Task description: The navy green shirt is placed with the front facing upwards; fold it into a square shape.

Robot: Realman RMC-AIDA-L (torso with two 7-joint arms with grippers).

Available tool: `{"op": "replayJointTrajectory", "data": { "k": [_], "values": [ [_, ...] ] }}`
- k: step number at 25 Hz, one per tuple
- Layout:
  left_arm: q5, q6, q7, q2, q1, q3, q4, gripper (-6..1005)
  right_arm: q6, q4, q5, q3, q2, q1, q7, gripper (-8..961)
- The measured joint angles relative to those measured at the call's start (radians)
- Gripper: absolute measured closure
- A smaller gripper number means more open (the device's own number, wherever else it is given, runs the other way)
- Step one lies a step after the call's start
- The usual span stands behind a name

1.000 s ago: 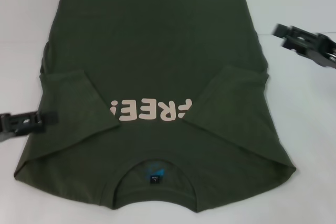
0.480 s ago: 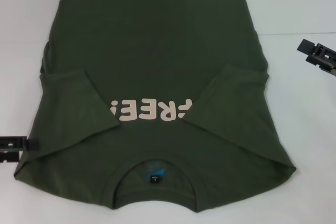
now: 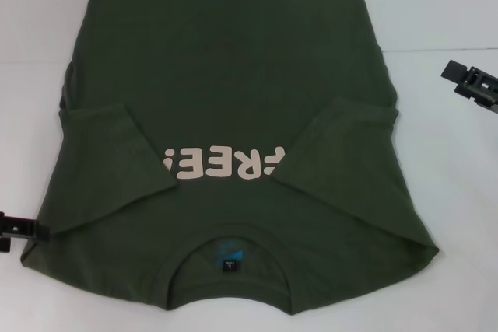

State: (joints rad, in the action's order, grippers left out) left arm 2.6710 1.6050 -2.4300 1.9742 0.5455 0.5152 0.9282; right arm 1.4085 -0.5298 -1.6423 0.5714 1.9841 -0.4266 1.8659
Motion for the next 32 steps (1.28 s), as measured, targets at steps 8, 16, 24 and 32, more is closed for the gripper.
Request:
{"op": "replayJointTrajectory", "data": {
  "k": [8, 16, 24, 32],
  "values": [
    [0.004, -0.032, -0.003, 0.012, 0.005, 0.033, -0.004, 152, -0.006, 0.001, -0.007, -0.005, 0.009, 0.001, -0.003, 6],
    [0.015, -0.057, -0.003, 0.019, 0.005, 0.046, -0.009, 152, -0.009, 0.001, -0.007, -0.001, 0.01, 0.001, -0.004, 7],
    [0.025, -0.075, -0.004, 0.022, 0.006, 0.063, -0.009, 152, -0.009, 0.004, -0.008, 0.001, 0.01, -0.003, -0.004, 7],
    [0.026, -0.077, -0.006, 0.023, 0.012, 0.063, -0.023, 152, -0.016, 0.01, -0.018, 0.001, 0.01, -0.008, -0.004, 7]
  ]
}}
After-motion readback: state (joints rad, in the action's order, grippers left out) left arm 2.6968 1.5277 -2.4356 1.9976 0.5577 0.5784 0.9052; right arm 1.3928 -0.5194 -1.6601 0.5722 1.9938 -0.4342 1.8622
